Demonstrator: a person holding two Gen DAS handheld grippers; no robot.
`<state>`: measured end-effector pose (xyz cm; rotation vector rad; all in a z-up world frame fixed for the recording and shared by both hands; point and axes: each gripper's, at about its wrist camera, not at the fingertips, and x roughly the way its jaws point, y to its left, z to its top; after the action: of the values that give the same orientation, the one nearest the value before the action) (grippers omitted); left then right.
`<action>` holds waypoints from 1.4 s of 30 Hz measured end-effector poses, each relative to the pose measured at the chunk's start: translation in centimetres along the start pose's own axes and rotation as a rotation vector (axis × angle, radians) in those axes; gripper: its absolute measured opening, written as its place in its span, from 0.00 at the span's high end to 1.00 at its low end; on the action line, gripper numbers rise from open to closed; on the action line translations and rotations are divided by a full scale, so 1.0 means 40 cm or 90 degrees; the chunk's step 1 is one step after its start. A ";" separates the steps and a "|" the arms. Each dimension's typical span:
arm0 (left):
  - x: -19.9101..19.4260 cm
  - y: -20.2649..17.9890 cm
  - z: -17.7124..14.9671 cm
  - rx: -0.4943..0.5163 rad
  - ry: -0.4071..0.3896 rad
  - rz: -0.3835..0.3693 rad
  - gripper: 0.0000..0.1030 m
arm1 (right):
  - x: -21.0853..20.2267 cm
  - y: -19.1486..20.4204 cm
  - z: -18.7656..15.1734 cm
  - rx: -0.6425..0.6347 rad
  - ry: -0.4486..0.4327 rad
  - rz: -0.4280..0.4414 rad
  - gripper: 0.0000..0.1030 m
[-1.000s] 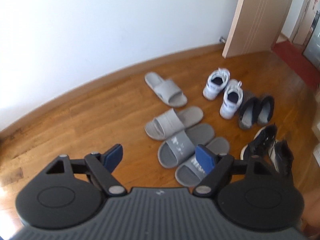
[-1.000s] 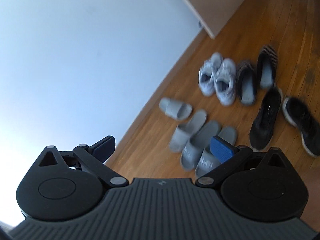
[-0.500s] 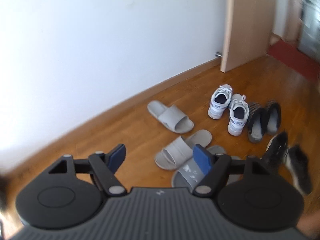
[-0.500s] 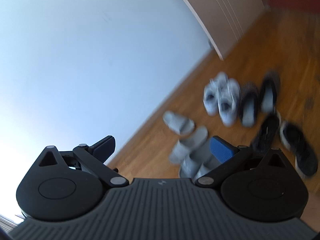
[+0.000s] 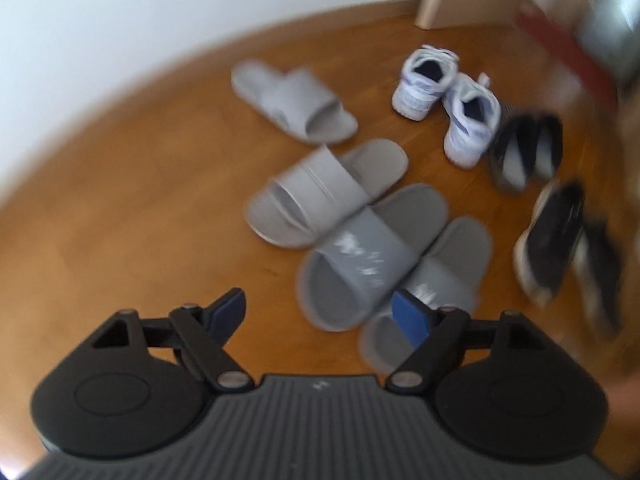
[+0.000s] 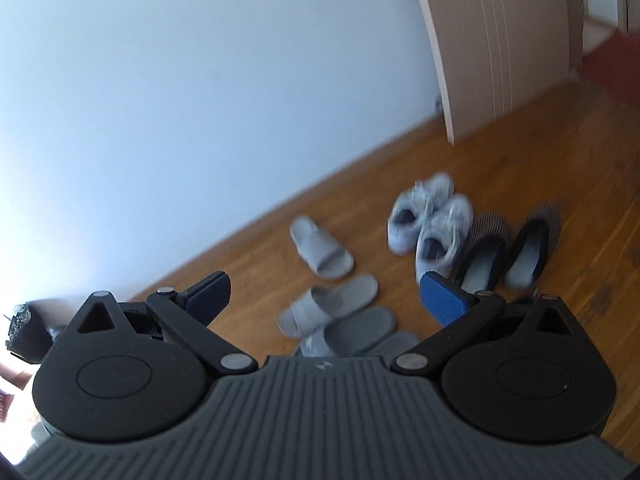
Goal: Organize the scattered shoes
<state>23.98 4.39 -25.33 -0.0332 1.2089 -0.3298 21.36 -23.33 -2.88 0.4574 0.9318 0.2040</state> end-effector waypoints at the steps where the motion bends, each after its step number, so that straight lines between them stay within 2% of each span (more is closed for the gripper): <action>1: 0.028 -0.008 0.019 -0.009 0.005 -0.013 0.23 | 0.063 -0.019 0.004 0.027 0.046 0.003 0.00; 2: 0.043 -0.019 0.032 -0.007 0.010 -0.016 0.23 | 0.109 -0.036 0.005 0.052 0.081 0.022 0.00; 4: 0.106 -0.072 0.085 0.013 0.029 -0.009 0.21 | 0.145 -0.052 -0.004 0.078 0.092 0.051 0.00; 6: 0.169 -0.111 0.119 0.036 0.057 0.012 0.15 | 0.200 -0.048 -0.015 0.055 0.132 0.070 0.00; 10: 0.305 -0.119 0.138 -0.026 0.161 0.023 0.14 | 0.252 -0.023 -0.015 -0.022 0.154 0.060 0.00; 12: 0.339 -0.101 0.134 -0.071 0.177 0.007 0.13 | 0.285 -0.034 -0.014 -0.029 0.161 0.048 0.00; 13: 0.370 -0.082 0.130 -0.116 0.177 -0.007 0.13 | 0.294 -0.040 -0.014 -0.026 0.164 0.051 0.00; 15: 0.398 -0.048 0.122 -0.164 0.158 0.000 0.13 | 0.340 -0.060 -0.023 -0.007 0.184 0.061 0.00; 18: 0.426 0.019 0.084 -0.279 0.164 0.001 0.08 | 0.390 -0.073 -0.039 0.004 0.207 0.055 0.00; 19: 0.433 0.046 0.060 -0.332 0.166 -0.023 0.07 | 0.406 -0.077 -0.045 0.006 0.215 0.052 0.00; 22: 0.404 0.097 -0.018 -0.430 0.129 -0.046 0.07 | 0.435 -0.087 -0.052 0.016 0.229 0.054 0.00; 23: 0.389 0.102 -0.033 -0.435 0.115 -0.036 0.07 | 0.440 -0.090 -0.051 0.020 0.225 0.057 0.00; 25: 0.319 0.112 -0.086 -0.425 0.071 0.043 0.08 | 0.448 -0.093 -0.052 0.024 0.219 0.060 0.00; 28: 0.234 0.168 -0.174 -0.496 0.083 0.101 0.11 | 0.465 -0.096 -0.061 0.029 0.223 0.070 0.00; 30: 0.177 0.202 -0.226 -0.503 0.114 0.087 0.12 | 0.488 -0.101 -0.073 0.032 0.233 0.079 0.00; 32: 0.120 0.209 -0.245 -0.440 0.144 0.040 0.12 | 0.506 -0.099 -0.087 0.033 0.241 0.084 0.00; 33: 0.060 0.198 -0.250 -0.359 0.158 0.018 0.11 | 0.515 -0.099 -0.091 0.033 0.246 0.083 0.00; 34: 0.005 0.174 -0.251 -0.257 0.140 0.026 0.11 | 0.531 -0.096 -0.102 0.033 0.260 0.081 0.00; 36: -0.101 0.122 -0.252 -0.048 0.094 0.051 0.09 | 0.550 -0.083 -0.118 0.027 0.285 0.076 0.00; 38: -0.156 0.067 -0.265 0.124 0.031 0.104 0.05 | 0.557 -0.064 -0.124 0.007 0.291 0.067 0.00; 39: -0.166 0.022 -0.283 0.245 0.007 0.144 0.05 | 0.560 -0.054 -0.126 -0.003 0.292 0.062 0.00; 42: -0.129 -0.077 -0.324 0.430 -0.015 0.209 0.06 | 0.567 -0.028 -0.131 -0.029 0.294 0.052 0.00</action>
<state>9.73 4.80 -24.66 0.7352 1.0082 -0.4312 30.39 -14.58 -22.52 0.4135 1.3584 0.4158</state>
